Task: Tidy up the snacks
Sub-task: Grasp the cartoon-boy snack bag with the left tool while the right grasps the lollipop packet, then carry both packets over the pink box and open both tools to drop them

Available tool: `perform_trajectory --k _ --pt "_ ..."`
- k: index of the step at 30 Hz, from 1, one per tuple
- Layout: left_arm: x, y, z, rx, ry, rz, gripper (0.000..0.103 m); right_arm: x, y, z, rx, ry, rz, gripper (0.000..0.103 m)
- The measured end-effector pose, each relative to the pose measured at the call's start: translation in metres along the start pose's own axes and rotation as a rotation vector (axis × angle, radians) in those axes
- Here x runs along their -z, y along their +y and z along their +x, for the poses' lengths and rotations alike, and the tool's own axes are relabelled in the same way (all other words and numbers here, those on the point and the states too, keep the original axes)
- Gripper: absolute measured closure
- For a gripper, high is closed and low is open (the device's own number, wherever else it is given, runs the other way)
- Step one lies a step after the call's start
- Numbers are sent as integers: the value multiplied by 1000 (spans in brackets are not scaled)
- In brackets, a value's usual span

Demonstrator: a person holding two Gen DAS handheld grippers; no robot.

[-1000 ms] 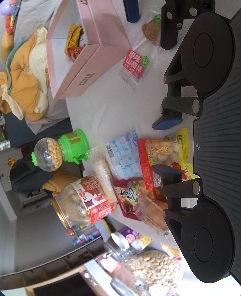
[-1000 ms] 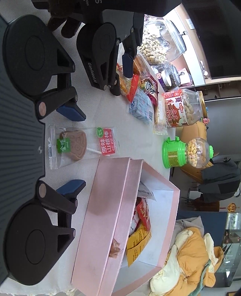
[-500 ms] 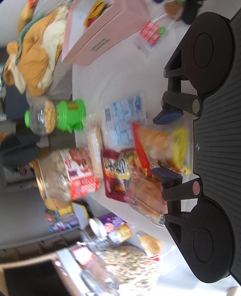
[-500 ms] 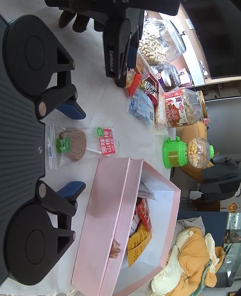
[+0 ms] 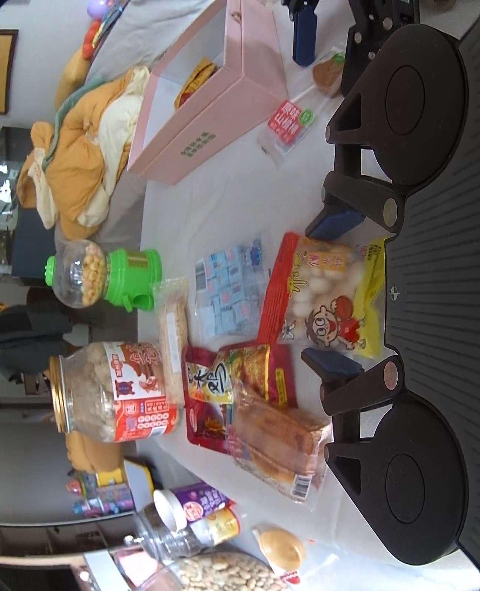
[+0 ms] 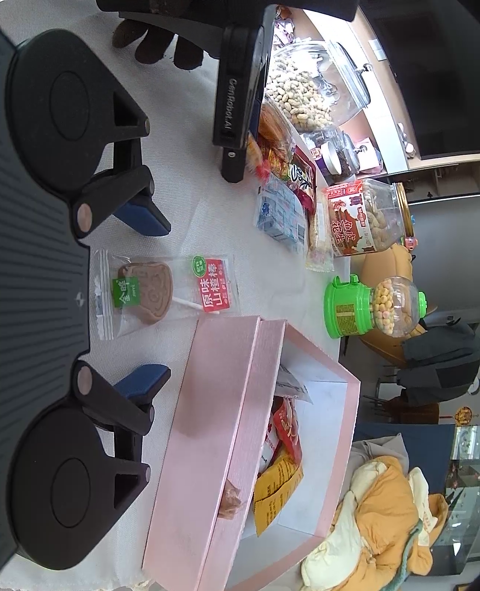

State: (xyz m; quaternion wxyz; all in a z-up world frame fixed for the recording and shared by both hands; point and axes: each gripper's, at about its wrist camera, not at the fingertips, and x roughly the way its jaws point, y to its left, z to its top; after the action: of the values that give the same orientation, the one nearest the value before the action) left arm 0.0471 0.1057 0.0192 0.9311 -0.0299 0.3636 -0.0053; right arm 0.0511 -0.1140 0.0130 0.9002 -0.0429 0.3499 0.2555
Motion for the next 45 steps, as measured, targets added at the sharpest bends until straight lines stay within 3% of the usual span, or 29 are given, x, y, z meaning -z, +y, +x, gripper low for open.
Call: perform_trajectory --k 5,8,10,15,19,21,23,25,29,36,39,45 --pt "0 19 -3 50 -16 -101 36 0 0 0 -1 1 -3 25" --pt "1 21 -2 29 -36 -106 38 0 0 0 -1 1 -2 25" --pt "0 17 -1 7 -41 -83 37 0 0 0 -1 1 -2 25" --pt "0 -9 5 -86 -36 85 34 0 0 1 0 1 -2 25" --pt "-5 -2 8 -56 -9 56 36 -6 0 7 -12 19 -20 19" --pt "-5 0 5 -50 1 38 44 -13 0 15 -13 30 -34 19" --pt "0 -5 -5 -37 1 44 45 -20 1 21 -2 47 -64 24" --pt "11 -14 -20 0 -25 65 46 -25 3 17 -7 65 -105 59" --pt "21 -45 -51 52 -92 127 46 -20 1 -14 -19 84 -128 66" --pt "-54 -117 -103 173 -335 184 46 -36 -10 -92 57 13 -205 70" --pt "-89 -151 -110 165 -419 229 46 -51 -20 -115 84 -18 -203 70" --pt "-117 -193 -98 211 -410 259 46 -84 -59 -146 204 -90 -143 70"
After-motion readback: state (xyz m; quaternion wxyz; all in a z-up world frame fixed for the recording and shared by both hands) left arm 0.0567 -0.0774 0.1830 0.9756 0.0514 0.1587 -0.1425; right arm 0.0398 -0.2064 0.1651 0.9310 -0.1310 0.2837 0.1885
